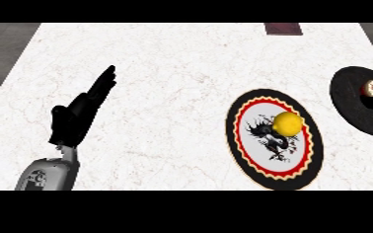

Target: Pick the cupcake from the plate and place it in the pan

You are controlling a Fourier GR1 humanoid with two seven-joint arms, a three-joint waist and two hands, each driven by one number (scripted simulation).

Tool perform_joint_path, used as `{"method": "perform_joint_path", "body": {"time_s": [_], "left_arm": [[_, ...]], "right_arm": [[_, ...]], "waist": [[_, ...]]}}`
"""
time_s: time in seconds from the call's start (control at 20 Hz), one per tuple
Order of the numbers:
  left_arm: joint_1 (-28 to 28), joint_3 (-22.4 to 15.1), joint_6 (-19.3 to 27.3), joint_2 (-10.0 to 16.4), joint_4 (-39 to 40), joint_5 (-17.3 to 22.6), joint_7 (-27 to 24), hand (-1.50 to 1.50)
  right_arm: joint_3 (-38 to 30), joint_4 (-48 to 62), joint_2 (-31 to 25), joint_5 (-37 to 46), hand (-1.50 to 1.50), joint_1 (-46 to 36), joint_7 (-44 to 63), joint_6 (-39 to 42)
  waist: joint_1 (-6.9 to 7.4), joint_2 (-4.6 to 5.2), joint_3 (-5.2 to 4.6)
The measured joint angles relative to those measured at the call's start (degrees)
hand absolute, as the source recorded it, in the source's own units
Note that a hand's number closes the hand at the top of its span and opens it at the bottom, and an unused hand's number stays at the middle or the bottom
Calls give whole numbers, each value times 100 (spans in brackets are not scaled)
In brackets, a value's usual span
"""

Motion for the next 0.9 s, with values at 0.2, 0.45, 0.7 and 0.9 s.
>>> {"method": "perform_joint_path", "body": {"time_s": [0.2,0.45,0.7,0.9], "left_arm": [[8,-39,-4,-21,-61,-34,57,0],[40,-58,-11,-42,-127,-36,61,0],[42,6,-31,-22,-124,4,86,0],[-4,96,-15,19,-123,10,130,0]], "right_arm": [[-360,391,-180,-372,-150,-72,-574,184],[-985,378,-110,-1069,-150,-187,-1402,188],[-1761,249,-155,-1967,-150,-105,-2387,542],[-2267,348,-306,-2591,-150,109,-2991,1254]], "waist": [[48,21,14],[78,36,31],[4,18,28],[-42,1,22]]}}
